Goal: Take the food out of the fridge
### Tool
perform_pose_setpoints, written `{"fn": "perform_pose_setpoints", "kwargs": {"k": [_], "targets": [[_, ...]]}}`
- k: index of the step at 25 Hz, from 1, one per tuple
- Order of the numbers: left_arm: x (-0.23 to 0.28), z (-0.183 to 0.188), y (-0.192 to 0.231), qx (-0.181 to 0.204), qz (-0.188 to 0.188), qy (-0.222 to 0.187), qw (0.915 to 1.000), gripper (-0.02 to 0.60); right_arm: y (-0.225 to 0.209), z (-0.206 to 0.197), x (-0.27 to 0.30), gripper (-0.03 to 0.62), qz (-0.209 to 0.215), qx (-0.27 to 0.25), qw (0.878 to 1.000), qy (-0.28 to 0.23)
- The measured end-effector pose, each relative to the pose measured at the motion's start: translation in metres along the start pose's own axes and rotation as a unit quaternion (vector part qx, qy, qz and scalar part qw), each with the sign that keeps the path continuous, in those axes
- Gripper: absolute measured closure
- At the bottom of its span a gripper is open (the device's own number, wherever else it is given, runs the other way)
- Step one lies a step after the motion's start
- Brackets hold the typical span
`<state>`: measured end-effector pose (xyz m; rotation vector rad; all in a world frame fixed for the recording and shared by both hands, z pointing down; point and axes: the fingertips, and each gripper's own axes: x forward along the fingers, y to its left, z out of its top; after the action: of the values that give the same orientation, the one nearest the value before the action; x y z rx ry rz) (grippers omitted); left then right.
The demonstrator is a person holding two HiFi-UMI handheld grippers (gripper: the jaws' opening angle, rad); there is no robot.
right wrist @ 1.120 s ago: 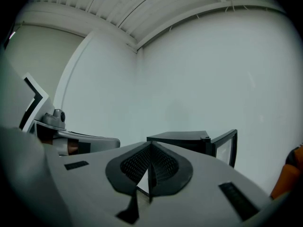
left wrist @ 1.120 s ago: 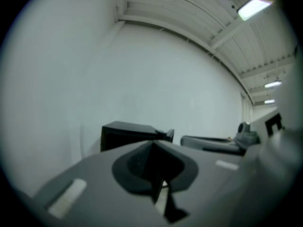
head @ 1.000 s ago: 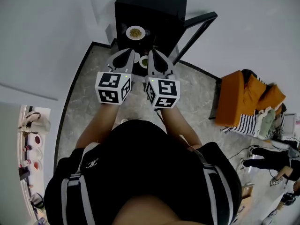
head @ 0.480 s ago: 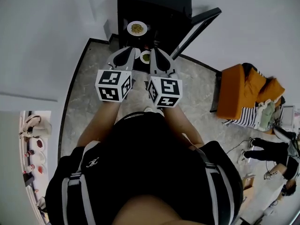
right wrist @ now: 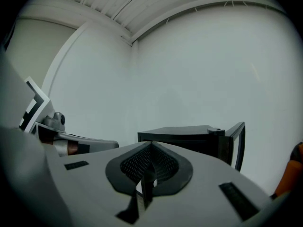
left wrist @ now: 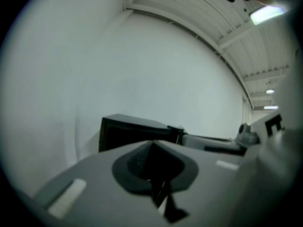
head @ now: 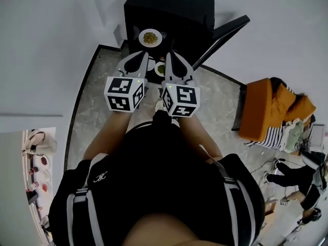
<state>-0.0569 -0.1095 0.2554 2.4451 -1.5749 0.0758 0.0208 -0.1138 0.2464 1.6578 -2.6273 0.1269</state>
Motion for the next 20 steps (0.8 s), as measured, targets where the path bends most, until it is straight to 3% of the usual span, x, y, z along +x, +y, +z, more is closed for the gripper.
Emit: {"fn": "perform_pose_setpoints", "kwargs": {"k": [10, 17, 20], "targets": [[0.100, 0.004, 0.013, -0.007, 0.023, 0.020, 0.9995, 0.578, -0.052, -0.018, 0.085, 0.594, 0.054, 0.008, 0.998, 0.038], [0.135, -0.015, 0.031, -0.050, 0.050, 0.033, 0.9969, 0.578, -0.066, -0.039, 0.127, 0.594, 0.096, 0.010, 0.993, 0.065], [0.136, -0.039, 0.044, -0.103, 0.059, 0.050, 0.9916, 0.578, -0.065, -0.052, 0.136, 0.594, 0.103, 0.014, 0.991, 0.084]]}}
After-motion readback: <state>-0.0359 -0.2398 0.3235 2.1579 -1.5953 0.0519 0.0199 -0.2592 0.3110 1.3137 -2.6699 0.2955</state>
